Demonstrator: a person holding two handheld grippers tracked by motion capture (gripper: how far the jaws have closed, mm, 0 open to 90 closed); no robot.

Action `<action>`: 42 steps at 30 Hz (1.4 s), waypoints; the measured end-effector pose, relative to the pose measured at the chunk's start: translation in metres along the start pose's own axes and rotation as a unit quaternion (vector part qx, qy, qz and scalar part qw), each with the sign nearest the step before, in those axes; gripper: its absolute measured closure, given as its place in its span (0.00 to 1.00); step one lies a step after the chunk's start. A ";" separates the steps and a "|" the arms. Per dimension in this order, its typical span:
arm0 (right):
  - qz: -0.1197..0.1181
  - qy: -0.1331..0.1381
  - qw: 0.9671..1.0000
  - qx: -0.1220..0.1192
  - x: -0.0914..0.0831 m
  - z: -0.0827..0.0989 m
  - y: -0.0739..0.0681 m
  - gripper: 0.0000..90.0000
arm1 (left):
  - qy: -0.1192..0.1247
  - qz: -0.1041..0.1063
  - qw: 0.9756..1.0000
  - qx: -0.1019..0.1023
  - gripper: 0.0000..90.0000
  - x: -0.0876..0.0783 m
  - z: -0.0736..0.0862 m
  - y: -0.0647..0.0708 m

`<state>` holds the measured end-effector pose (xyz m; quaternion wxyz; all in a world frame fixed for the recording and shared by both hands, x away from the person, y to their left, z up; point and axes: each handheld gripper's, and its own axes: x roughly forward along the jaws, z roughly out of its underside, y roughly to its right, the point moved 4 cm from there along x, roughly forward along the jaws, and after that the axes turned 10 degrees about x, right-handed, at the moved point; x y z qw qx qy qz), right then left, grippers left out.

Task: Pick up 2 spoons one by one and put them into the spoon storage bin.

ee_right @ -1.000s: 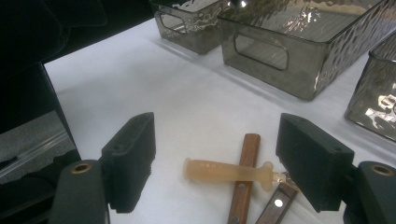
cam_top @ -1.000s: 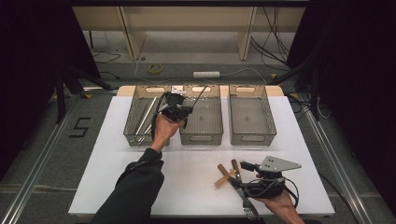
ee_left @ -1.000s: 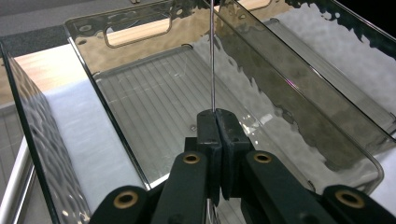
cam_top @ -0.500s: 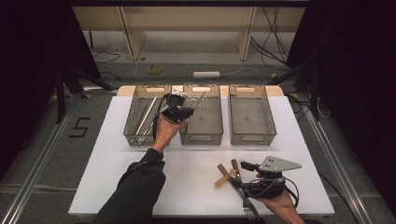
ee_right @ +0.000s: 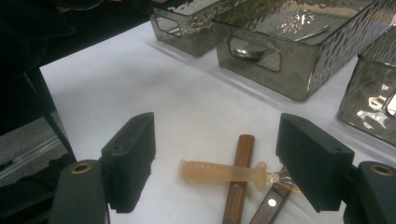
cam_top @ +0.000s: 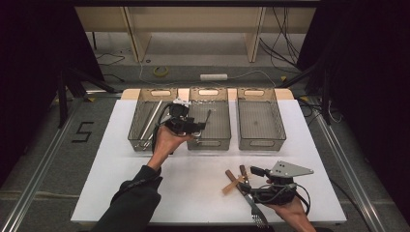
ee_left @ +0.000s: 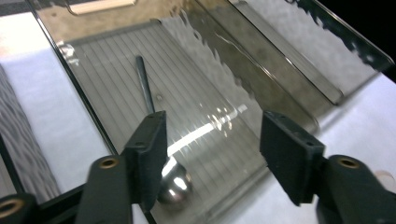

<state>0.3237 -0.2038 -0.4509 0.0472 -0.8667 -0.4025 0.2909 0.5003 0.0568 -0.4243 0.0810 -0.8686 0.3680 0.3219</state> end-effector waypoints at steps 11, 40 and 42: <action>0.016 0.005 1.000 0.004 -0.001 -0.001 0.007 0.33 | 0.016 0.022 1.000 0.012 0.33 -0.019 0.027 0.025; 0.039 0.002 0.999 -0.006 -0.003 -0.002 0.011 0.33 | -0.015 0.077 0.994 0.079 0.23 -0.022 0.064 0.096; 0.041 0.001 0.999 -0.007 -0.003 -0.002 0.011 0.33 | -0.017 0.080 0.993 0.082 0.23 -0.021 0.066 0.101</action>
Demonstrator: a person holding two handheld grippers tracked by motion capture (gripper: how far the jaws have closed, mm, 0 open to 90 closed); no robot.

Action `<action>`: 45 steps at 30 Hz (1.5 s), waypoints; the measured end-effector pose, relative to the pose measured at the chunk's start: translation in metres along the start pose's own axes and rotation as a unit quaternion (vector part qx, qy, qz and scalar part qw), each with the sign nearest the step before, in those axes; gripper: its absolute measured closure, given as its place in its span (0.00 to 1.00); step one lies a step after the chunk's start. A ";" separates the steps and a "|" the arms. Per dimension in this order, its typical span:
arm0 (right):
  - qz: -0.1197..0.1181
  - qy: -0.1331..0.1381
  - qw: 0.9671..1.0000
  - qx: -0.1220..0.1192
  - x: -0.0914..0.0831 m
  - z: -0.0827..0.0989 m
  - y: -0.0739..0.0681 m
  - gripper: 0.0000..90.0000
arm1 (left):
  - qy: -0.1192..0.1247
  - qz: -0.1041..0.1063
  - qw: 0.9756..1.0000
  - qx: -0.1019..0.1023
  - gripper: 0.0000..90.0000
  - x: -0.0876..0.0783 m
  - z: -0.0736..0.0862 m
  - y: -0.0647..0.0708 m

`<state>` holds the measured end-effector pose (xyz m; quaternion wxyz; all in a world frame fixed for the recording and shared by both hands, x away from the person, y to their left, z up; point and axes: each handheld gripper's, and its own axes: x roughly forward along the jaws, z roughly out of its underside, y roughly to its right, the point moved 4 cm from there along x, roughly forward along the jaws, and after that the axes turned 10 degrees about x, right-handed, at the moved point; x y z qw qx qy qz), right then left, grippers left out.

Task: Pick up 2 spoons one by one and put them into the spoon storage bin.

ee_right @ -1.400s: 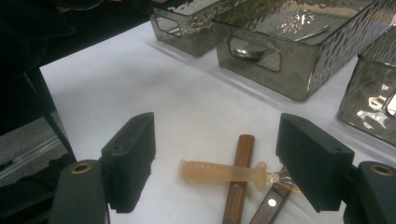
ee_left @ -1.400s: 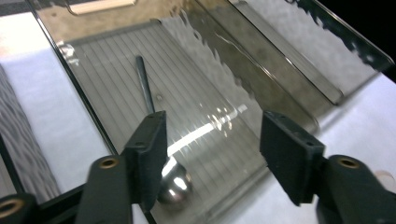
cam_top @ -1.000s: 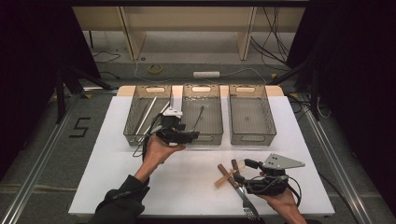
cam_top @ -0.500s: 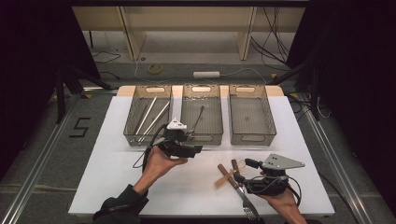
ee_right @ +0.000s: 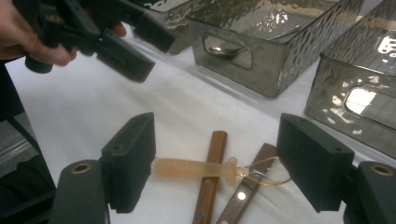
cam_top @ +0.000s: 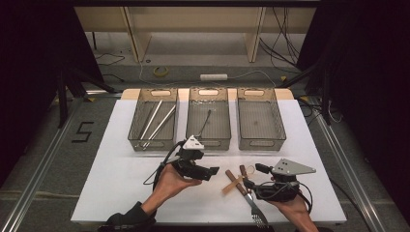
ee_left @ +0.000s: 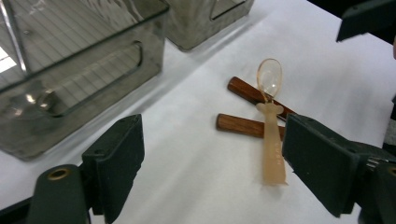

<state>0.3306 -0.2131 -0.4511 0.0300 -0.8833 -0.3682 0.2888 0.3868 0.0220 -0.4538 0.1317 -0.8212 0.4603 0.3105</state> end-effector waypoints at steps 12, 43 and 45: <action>0.005 0.002 1.000 0.004 0.000 0.000 0.002 0.33 | -0.031 0.023 0.999 0.027 0.23 0.019 0.012 0.023; 0.005 -0.004 1.000 -0.003 0.001 0.000 0.001 0.33 | -0.073 0.046 0.995 0.056 0.43 0.054 0.017 0.052; 0.004 -0.005 1.000 -0.002 0.001 0.000 0.000 0.33 | -0.072 0.043 0.994 0.066 0.47 0.056 0.018 0.053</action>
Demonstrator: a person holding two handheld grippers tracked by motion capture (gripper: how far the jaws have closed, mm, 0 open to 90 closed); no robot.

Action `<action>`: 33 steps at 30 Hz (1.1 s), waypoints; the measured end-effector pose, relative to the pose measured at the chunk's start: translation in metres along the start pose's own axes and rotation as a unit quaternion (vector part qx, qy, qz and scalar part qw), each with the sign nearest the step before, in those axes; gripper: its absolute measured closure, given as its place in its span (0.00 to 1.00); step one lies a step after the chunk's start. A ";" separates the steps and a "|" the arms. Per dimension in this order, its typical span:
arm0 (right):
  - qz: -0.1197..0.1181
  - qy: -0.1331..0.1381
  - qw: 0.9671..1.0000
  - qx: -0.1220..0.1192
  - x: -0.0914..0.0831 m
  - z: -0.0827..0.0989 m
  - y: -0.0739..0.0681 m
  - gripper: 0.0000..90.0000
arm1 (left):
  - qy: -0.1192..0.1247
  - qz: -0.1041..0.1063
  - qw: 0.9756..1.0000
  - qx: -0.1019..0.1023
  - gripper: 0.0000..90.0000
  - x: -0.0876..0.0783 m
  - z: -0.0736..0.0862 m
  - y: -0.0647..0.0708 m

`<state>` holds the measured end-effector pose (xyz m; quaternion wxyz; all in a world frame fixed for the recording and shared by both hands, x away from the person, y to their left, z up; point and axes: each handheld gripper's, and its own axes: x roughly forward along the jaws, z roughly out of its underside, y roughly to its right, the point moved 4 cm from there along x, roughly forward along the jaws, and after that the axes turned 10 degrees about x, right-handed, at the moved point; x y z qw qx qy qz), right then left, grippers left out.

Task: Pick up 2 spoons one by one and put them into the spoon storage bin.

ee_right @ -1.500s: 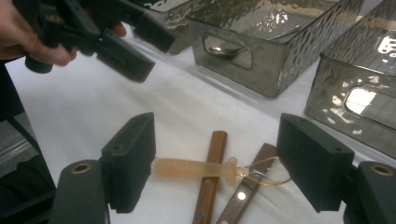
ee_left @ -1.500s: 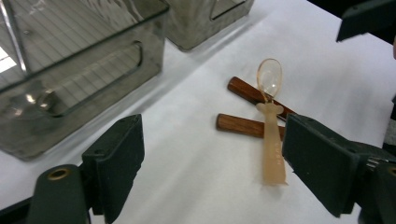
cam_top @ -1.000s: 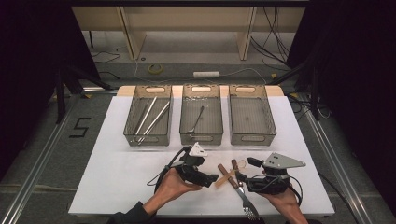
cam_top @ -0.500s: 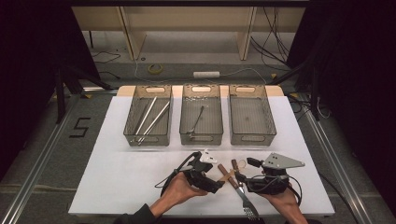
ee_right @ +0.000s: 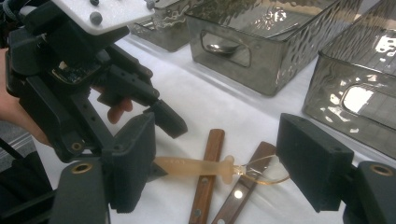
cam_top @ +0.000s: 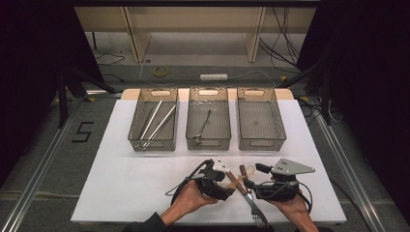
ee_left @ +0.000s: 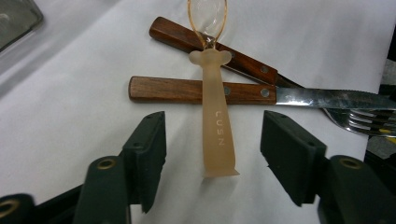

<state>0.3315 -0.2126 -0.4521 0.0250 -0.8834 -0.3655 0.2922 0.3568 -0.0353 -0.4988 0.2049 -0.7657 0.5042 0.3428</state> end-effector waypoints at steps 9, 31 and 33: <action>0.000 -0.001 1.000 -0.004 0.001 0.000 0.000 0.33 | -0.015 -0.002 1.000 0.005 0.56 0.010 0.002 0.004; 0.000 -0.002 1.000 -0.002 0.001 0.000 0.000 0.33 | -0.024 -0.017 0.999 0.032 0.81 0.013 0.005 0.004; 0.000 -0.002 1.000 -0.003 0.001 0.000 0.000 0.33 | -0.022 -0.016 0.999 0.028 0.81 0.013 0.005 0.004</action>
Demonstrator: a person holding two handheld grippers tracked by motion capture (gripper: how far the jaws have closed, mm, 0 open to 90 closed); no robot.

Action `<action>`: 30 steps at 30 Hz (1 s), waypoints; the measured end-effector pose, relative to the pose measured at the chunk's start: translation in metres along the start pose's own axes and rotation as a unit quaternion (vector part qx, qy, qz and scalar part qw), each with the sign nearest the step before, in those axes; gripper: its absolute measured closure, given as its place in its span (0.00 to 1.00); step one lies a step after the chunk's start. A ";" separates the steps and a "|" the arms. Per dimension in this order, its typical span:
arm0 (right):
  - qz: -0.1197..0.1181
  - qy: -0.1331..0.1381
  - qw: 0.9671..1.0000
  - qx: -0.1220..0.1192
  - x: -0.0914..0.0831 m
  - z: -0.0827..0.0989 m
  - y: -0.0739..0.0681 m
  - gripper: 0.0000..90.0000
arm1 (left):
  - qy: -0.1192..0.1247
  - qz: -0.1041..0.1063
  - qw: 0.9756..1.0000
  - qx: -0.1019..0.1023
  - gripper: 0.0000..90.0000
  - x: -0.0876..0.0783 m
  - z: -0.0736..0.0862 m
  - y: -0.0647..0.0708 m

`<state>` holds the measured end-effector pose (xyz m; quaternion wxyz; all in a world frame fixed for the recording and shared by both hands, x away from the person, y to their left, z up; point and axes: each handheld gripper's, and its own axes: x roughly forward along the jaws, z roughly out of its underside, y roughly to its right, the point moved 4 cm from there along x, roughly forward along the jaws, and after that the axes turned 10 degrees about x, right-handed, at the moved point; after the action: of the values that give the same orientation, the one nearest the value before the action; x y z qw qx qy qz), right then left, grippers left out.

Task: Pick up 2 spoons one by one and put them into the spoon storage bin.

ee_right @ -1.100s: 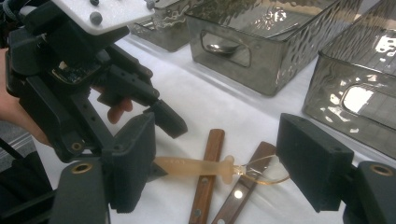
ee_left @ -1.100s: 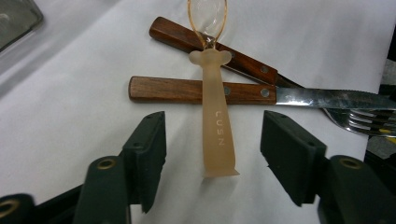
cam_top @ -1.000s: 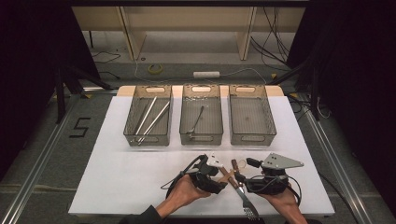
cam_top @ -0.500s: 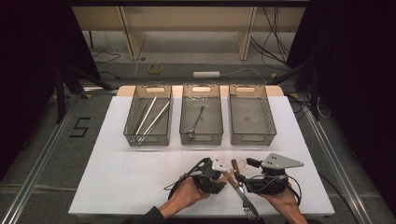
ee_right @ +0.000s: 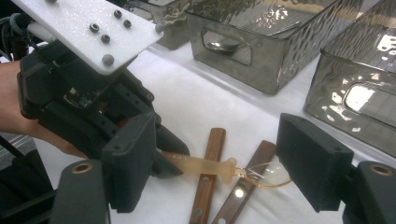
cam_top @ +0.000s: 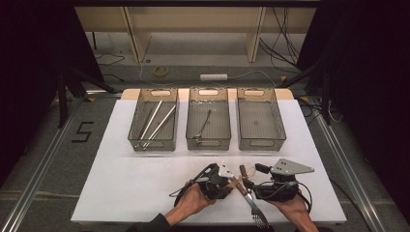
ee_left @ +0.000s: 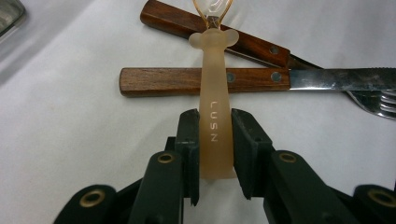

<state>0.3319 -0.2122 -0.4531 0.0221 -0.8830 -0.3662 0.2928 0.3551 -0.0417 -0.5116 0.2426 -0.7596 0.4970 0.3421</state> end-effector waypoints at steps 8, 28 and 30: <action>-0.001 0.000 1.000 0.001 -0.001 0.000 0.000 0.33 | 0.016 -0.003 1.000 -0.008 0.82 -0.007 -0.002 -0.005; -0.001 0.001 1.000 0.000 0.000 0.000 -0.001 0.33 | 0.051 -0.019 0.998 -0.017 0.82 -0.035 -0.009 -0.023; -0.002 0.000 1.000 0.000 0.000 0.000 -0.001 0.33 | 0.054 -0.019 0.998 -0.019 0.82 -0.036 -0.010 -0.024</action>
<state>0.3313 -0.2120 -0.4528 0.0223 -0.8824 -0.3678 0.2924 0.3700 -0.0180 -0.4773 0.2078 -0.7903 0.4886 0.3057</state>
